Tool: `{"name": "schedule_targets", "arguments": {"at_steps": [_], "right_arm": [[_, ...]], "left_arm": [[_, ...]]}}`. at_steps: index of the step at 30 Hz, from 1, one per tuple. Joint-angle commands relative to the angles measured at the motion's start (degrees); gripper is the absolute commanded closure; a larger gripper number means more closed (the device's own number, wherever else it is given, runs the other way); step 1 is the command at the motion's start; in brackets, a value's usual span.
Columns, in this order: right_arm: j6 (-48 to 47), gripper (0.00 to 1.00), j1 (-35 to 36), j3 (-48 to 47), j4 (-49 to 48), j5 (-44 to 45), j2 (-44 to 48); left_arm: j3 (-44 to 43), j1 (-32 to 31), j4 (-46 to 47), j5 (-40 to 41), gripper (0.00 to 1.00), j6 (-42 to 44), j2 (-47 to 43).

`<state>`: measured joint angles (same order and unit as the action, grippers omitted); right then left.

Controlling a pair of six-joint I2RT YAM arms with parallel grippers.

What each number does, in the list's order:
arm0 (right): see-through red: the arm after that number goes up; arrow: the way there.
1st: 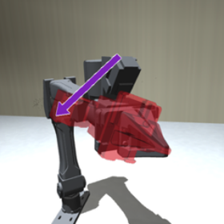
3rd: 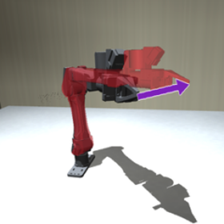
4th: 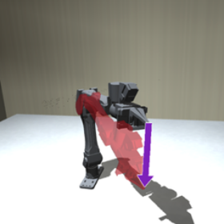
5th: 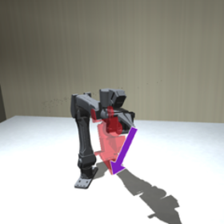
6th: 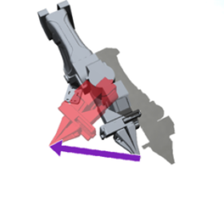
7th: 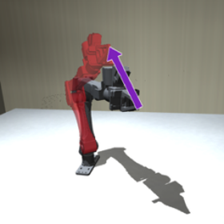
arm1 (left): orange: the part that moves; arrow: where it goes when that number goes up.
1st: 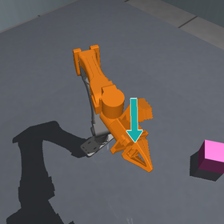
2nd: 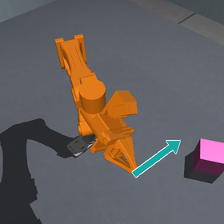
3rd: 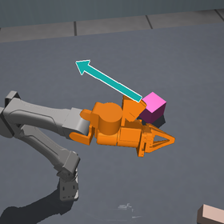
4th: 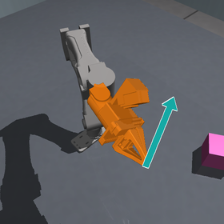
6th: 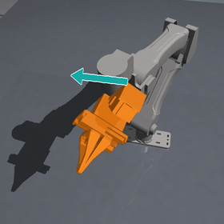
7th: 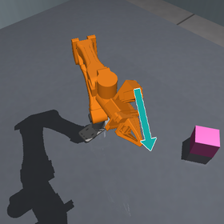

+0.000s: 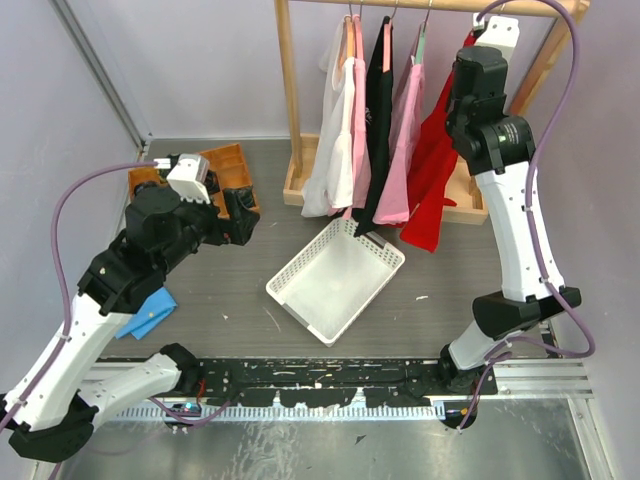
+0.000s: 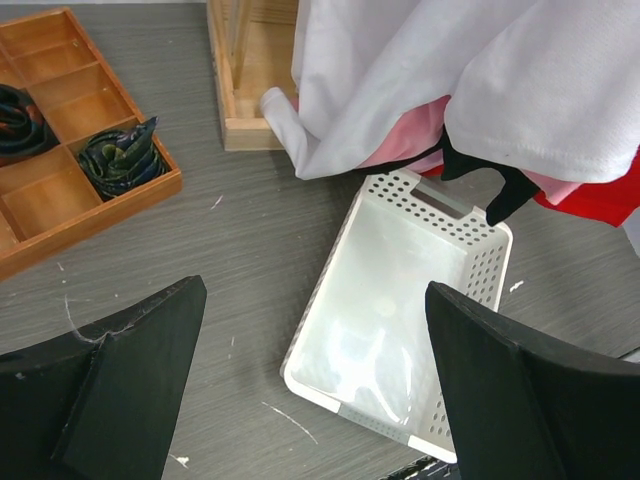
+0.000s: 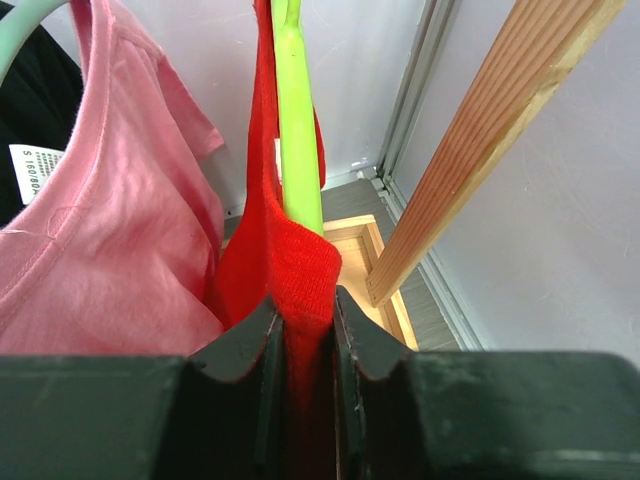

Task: Remove the t-shirt from the hanger
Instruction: Pick up the hanger from the clothesline.

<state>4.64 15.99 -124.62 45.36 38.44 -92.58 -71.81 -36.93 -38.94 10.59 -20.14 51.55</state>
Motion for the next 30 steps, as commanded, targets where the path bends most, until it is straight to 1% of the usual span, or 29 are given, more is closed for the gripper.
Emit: {"name": "schedule_targets", "arguments": {"at_steps": [1,9,14,17,23,30], "right_arm": [[-1.69,0.99,-0.34,-2.92,-8.09,-0.63,5.37],[-3.67,1.00,-0.37,-0.47,-14.03,-1.64,9.53],[-4.68,0.99,-0.39,-1.29,-14.91,-2.06,10.27],[-4.94,0.99,-0.36,0.28,-15.10,-3.13,11.81],[-4.13,0.99,-0.35,9.88,-17.19,-5.07,18.42],[-2.02,1.00,-0.39,16.19,-14.05,-7.55,23.30]], "left_arm": [[-2.68,-0.29,-0.94,-1.41,0.02,0.14,-1.27],[-4.09,-0.32,-1.92,-1.98,0.02,0.26,-1.49],[-4.97,-0.34,-2.19,-2.26,0.02,0.28,-1.28],[-5.38,-0.43,-2.17,-2.85,0.02,-0.04,-1.27],[-5.64,-0.56,-1.67,-3.95,0.02,-0.42,-1.66],[-5.14,-0.65,-1.26,-4.51,0.02,-0.60,-2.48]]}}
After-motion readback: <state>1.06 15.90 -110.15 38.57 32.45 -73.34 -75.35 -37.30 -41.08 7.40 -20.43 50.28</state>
